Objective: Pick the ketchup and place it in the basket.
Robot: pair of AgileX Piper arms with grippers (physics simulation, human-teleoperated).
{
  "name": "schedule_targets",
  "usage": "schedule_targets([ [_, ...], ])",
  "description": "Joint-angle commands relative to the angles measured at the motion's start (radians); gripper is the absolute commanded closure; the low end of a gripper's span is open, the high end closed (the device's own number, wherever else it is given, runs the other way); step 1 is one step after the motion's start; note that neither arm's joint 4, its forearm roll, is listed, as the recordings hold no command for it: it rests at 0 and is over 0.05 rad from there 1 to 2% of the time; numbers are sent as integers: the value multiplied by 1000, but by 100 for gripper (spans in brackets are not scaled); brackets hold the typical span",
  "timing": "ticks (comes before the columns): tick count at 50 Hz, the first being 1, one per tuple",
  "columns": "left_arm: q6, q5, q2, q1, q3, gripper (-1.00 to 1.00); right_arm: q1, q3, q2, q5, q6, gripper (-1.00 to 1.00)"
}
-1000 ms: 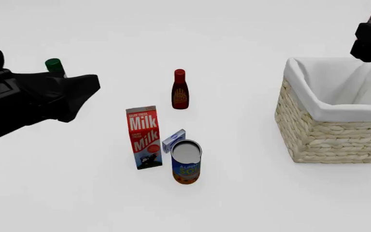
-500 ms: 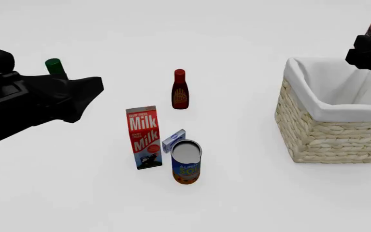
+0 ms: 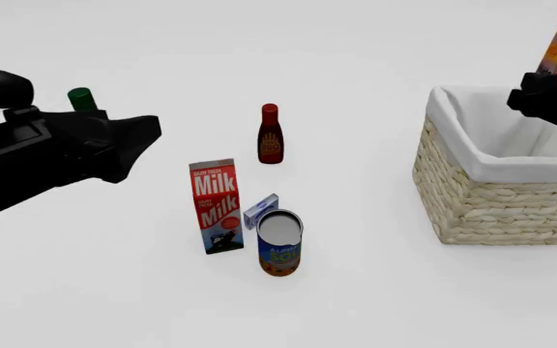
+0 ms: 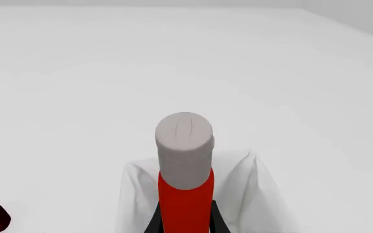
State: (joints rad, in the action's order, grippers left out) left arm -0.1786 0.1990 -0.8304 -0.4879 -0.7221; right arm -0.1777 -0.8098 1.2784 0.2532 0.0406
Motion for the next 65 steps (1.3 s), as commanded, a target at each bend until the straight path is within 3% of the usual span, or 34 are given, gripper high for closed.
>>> schedule_targets([
  [1, 3, -4, -5, 1, 0, -100, -9, 10, 56, 50, -23, 100],
  [27, -6, 0, 16, 8, 15, -100, -22, 44, 159, 131, -44, 100],
  [59, -15, 1, 25, 11, 17, -100, -58, 25, 267, 161, -51, 100],
  [60, -15, 1, 26, 11, 16, -100, -61, 24, 269, 161, -48, -100],
  [65, -15, 3, 28, 10, 15, -100, -66, 21, 270, 160, -47, -100],
])
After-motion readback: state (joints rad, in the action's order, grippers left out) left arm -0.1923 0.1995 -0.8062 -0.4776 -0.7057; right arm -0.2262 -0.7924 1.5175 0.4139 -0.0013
